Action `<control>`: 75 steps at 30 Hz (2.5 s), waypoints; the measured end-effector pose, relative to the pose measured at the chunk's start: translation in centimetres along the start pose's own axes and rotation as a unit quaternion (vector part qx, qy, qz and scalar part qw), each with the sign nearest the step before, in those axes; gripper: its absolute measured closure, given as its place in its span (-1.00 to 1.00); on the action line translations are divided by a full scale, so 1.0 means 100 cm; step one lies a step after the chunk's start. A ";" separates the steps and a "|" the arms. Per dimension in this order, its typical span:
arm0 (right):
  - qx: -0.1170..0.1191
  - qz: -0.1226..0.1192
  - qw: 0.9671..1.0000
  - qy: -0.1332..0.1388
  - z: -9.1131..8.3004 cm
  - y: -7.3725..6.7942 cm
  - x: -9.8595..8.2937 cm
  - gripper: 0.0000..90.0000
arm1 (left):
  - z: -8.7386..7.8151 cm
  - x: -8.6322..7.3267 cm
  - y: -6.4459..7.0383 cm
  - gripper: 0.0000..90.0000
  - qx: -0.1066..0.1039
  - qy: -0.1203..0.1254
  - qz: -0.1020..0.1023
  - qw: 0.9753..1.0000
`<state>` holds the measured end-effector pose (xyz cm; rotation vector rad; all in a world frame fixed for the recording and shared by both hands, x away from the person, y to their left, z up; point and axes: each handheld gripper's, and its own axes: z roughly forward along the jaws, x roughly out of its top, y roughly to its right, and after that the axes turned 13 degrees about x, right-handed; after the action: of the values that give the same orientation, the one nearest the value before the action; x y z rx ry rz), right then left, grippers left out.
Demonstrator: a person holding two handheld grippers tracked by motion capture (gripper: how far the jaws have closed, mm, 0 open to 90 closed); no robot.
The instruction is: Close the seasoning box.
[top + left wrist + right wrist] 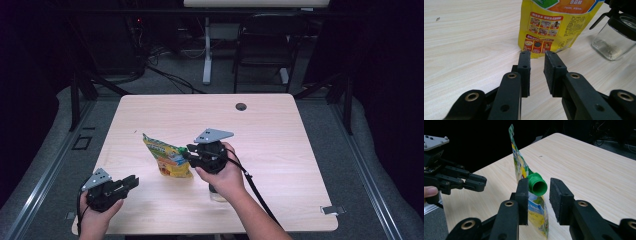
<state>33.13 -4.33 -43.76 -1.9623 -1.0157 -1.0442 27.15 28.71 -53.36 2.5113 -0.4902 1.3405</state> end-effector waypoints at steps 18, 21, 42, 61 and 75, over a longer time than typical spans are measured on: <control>0.023 0.011 1.000 -0.006 0.006 -0.001 -0.001 0.66 | 0.000 0.000 -0.001 0.67 0.003 -0.001 0.002 1.000; 0.028 0.007 0.999 -0.013 0.005 -0.003 -0.001 0.66 | 0.000 0.000 -0.001 0.67 0.003 -0.001 0.001 1.000; 0.052 0.008 0.998 -0.017 -0.009 -0.011 -0.009 0.66 | 0.001 0.000 -0.001 0.68 0.005 0.001 0.000 1.000; 0.081 0.005 0.997 -0.018 -0.033 -0.024 -0.021 0.67 | 0.001 -0.001 -0.002 0.68 0.004 0.001 -0.002 1.000; 0.078 -0.009 0.996 -0.035 -0.046 -0.012 -0.025 0.66 | 0.002 -0.002 -0.002 0.67 0.007 0.000 -0.004 1.000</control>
<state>29.58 -8.34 -43.64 -1.8764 -1.1215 -0.8831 27.29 28.85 -53.61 2.5221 -0.4731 1.3448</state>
